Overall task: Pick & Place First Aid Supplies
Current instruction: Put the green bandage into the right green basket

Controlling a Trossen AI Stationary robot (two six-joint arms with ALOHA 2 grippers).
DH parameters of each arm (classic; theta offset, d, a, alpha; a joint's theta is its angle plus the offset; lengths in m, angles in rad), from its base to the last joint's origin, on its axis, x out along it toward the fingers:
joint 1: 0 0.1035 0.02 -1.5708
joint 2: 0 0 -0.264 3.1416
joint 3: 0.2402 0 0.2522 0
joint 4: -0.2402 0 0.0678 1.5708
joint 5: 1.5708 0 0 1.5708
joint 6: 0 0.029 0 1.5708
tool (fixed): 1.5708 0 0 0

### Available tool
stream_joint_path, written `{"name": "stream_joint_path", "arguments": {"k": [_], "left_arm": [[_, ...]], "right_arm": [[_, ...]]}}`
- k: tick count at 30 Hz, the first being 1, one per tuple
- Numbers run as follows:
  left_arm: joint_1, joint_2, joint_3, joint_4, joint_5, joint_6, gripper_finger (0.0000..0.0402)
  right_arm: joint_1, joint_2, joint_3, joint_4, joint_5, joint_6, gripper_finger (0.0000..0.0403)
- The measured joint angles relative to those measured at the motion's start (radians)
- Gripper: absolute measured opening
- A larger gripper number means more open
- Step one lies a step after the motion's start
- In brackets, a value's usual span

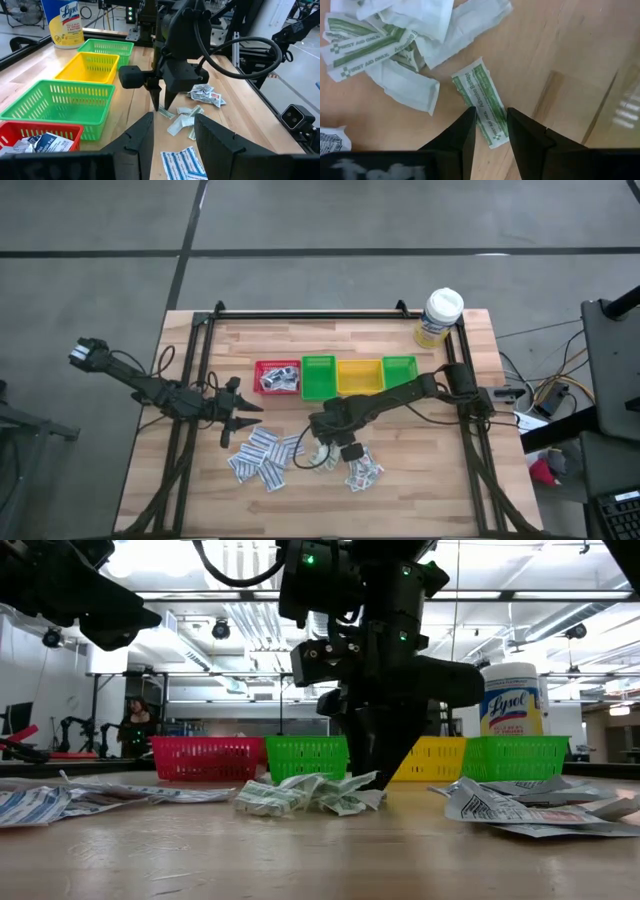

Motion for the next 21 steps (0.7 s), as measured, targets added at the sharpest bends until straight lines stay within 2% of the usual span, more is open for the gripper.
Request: {"name": "stream_joint_path", "arguments": {"k": [6, 21], "left_arm": [[0.0, 0.0, 0.0, 0.0, 0.0, -0.002, 0.0136], [0.0, 0.0, 0.0, 0.0, 0.0, -0.01, 0.0136]], "right_arm": [[0.0, 0.0, -0.001, -0.016, -0.004, 0.004, 0.0105], [0.002, -0.023, -0.006, -0.022, 0.001, 0.003, 0.004]]}}
